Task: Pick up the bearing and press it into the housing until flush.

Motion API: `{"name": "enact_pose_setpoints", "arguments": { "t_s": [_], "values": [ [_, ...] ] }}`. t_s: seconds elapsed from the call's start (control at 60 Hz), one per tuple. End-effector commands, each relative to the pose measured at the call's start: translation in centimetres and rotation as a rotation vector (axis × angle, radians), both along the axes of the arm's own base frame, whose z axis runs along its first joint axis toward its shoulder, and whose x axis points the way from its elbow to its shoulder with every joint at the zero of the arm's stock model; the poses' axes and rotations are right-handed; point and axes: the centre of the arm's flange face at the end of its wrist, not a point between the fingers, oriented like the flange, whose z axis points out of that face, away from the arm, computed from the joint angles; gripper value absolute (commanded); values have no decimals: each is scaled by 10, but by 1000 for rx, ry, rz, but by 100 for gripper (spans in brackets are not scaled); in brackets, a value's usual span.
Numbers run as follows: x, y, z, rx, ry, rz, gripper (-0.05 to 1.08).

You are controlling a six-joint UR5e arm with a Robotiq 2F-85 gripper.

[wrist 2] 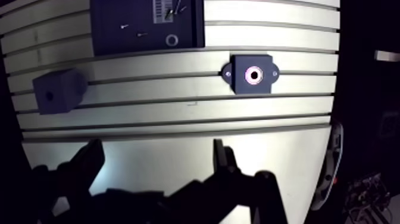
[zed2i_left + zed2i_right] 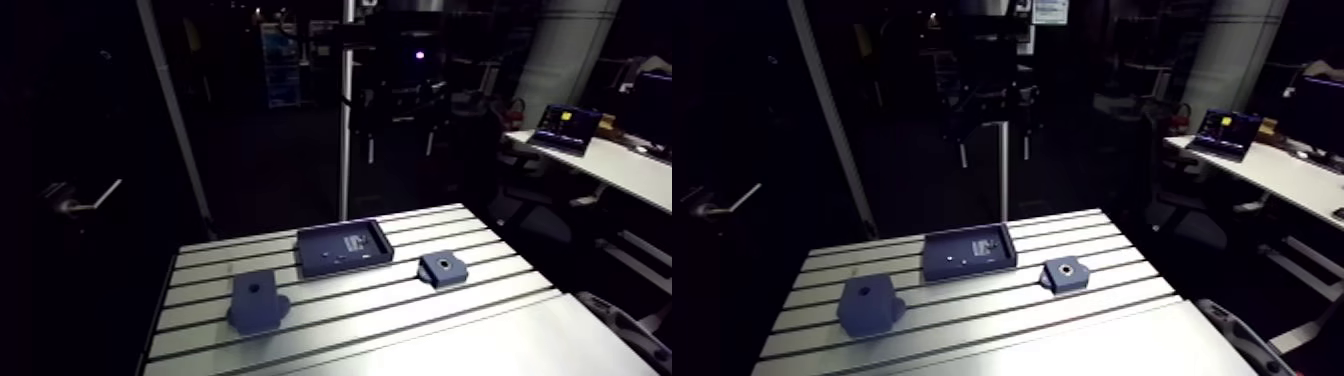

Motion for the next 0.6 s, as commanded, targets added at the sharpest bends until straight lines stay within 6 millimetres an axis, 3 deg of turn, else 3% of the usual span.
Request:
{"name": "enact_pose_setpoints", "arguments": {
  "t_s": [0.017,0.383,0.6],
  "values": [
    [6,-16,40,-8,58,14,1],
    [7,-21,51,-27,74,5,1],
    [12,-38,49,-53,66,33,1]
  ]
}}
